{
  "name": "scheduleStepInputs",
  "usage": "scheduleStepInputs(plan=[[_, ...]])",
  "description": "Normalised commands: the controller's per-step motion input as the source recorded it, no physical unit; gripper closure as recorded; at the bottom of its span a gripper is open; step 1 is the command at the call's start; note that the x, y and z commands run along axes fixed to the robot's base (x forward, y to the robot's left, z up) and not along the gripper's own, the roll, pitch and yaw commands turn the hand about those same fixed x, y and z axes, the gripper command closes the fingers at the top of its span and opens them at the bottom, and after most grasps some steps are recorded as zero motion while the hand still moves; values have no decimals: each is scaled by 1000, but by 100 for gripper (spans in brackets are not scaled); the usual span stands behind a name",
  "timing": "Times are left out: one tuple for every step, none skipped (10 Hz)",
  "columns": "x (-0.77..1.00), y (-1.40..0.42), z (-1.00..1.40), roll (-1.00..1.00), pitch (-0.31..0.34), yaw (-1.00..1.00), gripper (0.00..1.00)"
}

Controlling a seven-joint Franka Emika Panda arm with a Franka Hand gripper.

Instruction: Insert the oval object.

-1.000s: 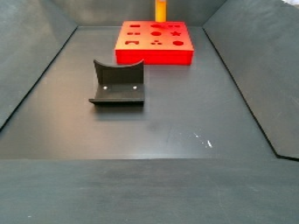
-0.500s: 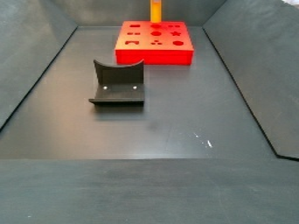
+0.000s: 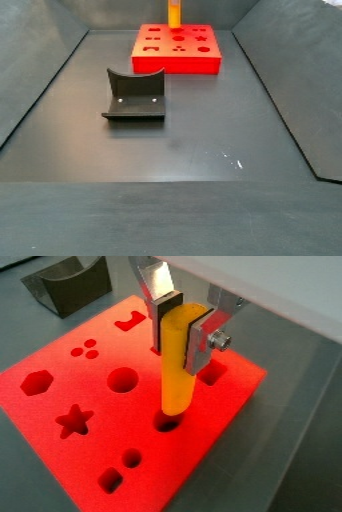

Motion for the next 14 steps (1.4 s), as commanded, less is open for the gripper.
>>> scheduleStepInputs(plan=[[-174, 0, -40, 0, 0, 0, 100], [-71, -9, -43, 0, 0, 0, 100], [-34, -37, -31, 0, 0, 0, 100], [-6, 0, -49, 0, 0, 0, 100], [0, -6, -86, 0, 0, 0, 100], [-17, -23, -111, 0, 0, 0, 100], [-57, -3, -129, 0, 0, 0, 100], [-26, -63, -131, 0, 0, 0, 100], [-83, -23, -137, 0, 0, 0, 100], [-37, -126, -180, 0, 0, 0, 100], [0, -63, -160, 0, 0, 3, 100], [46, 0, -189, 19, 4, 40, 100], [163, 0, -229, 37, 37, 60, 100], [191, 0, -234, 44, 39, 83, 100]])
